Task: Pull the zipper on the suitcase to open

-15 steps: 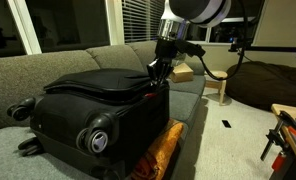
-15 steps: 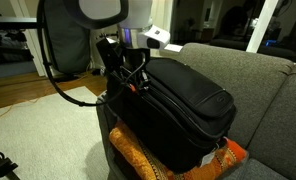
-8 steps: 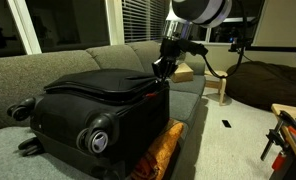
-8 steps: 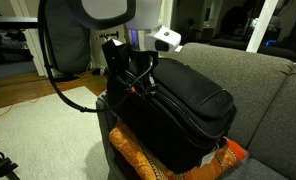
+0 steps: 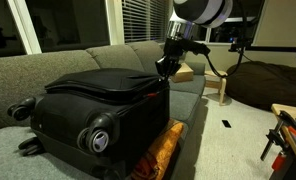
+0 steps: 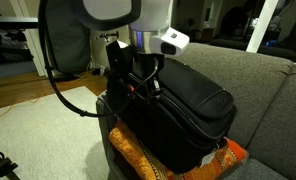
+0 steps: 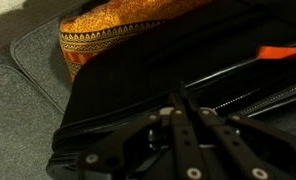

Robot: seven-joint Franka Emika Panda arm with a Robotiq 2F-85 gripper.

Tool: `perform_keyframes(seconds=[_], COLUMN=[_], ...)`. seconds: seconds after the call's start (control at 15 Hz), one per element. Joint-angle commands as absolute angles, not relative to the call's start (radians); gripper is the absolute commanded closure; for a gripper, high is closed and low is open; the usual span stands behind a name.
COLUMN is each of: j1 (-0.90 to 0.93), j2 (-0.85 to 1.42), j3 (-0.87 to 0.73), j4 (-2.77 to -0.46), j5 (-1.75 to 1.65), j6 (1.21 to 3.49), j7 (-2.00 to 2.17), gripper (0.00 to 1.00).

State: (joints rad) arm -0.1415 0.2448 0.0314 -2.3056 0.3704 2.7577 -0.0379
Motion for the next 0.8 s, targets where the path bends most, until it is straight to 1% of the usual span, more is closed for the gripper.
perform_keyframes(seconds=[0.0, 0.73], j1=[-0.184, -0.21], j2=[0.225, 0.24], j3=[0.007, -0.007], j4=[-2.322, -2.325], j5=[0.399, 0.472], j6=[2.748, 2.746], j7=[-0.077, -0.07], gripper=[0.97, 0.96])
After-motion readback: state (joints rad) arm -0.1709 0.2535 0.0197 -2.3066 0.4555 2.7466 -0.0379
